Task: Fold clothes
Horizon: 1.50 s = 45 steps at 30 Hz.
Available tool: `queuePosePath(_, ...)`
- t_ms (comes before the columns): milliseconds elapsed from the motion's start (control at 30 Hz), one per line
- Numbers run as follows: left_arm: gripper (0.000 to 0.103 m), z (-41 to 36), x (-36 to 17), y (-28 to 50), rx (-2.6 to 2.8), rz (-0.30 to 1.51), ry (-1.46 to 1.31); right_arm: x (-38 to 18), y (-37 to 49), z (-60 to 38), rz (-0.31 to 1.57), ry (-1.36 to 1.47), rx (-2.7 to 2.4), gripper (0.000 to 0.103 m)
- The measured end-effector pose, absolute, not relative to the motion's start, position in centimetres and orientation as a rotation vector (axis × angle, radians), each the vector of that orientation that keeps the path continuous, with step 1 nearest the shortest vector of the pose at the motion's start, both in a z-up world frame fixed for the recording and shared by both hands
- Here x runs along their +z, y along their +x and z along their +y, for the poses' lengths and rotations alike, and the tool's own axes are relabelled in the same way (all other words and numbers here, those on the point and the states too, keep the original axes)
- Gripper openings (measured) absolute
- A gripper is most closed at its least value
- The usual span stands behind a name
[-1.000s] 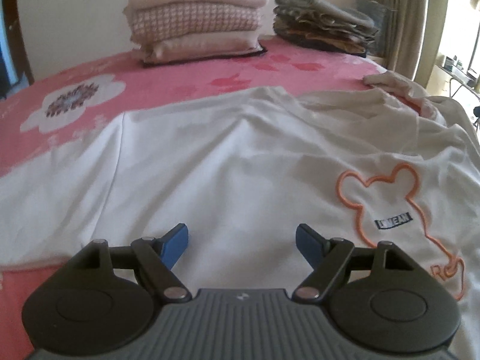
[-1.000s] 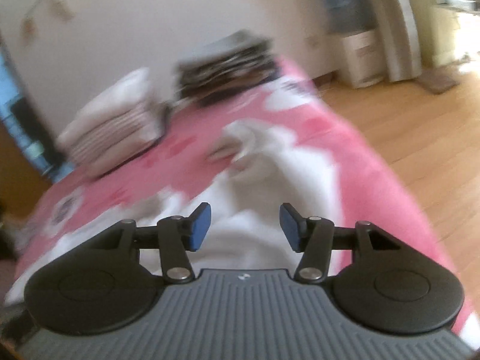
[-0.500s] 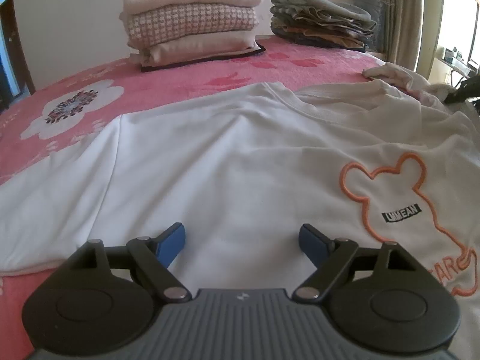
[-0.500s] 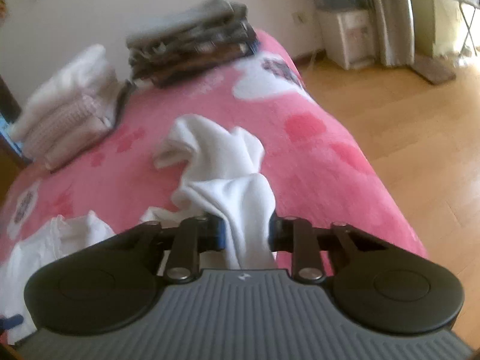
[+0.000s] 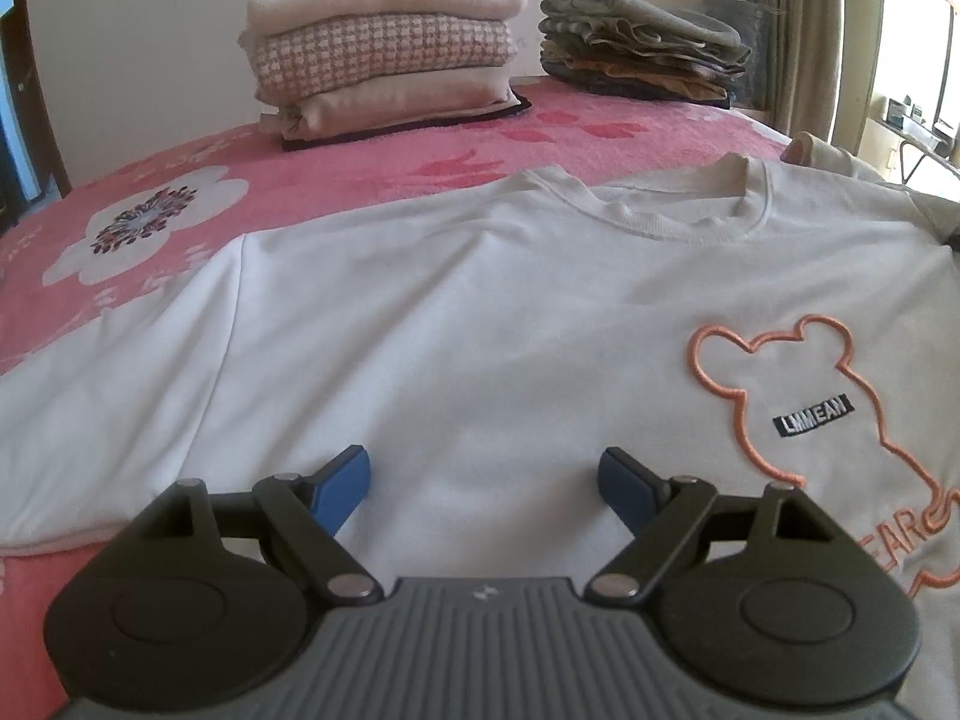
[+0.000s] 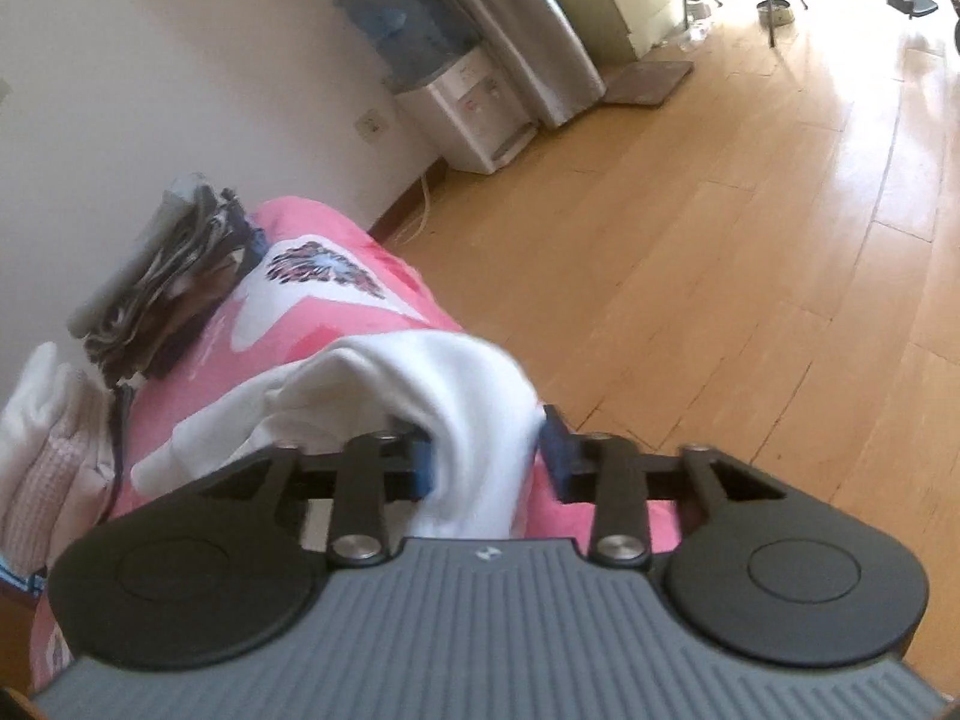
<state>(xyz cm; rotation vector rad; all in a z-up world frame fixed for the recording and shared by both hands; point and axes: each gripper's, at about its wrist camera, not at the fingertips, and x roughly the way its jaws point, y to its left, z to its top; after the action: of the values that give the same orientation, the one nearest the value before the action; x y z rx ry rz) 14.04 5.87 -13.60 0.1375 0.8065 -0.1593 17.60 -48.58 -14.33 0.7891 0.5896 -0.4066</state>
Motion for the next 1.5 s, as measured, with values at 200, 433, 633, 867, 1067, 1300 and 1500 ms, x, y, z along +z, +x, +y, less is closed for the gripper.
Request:
queuePosePath(200,0.085,5.9,-13.7,14.1,-0.164,0.799,0.135,-13.1,15.3,-50.2,0.549,0.796,-0.422,0.064)
queuePosePath(433,0.086,6.1,-13.7,14.1,-0.169,0.793,0.132,-14.0,14.9,-51.3,0.561,0.846,-0.448,0.070)
queuePosePath(633,0.086,6.1,-13.8,14.1,-0.169,0.788,0.132,-13.2,14.8,-50.6,0.554,0.749,-0.473,0.072)
queuePosePath(867,0.087,6.1,-13.9,14.1,-0.169,0.784,0.130,-12.2,13.3,-50.1,0.514,0.682,-0.520,0.074)
queuePosePath(1067,0.087,6.1,-13.9,14.1,-0.171,0.781,0.129,-12.1,12.8,-49.8,0.517,0.681,-0.509,0.075)
queuePosePath(1300,0.087,6.1,-13.9,14.0,-0.170,0.779,0.128,-12.9,12.2,-48.6,0.626,0.613,-0.436,0.076)
queuePosePath(1500,0.087,6.1,-13.8,14.0,-0.171,0.779,0.124,-12.4,11.4,-47.6,0.699,0.563,-0.370,0.077)
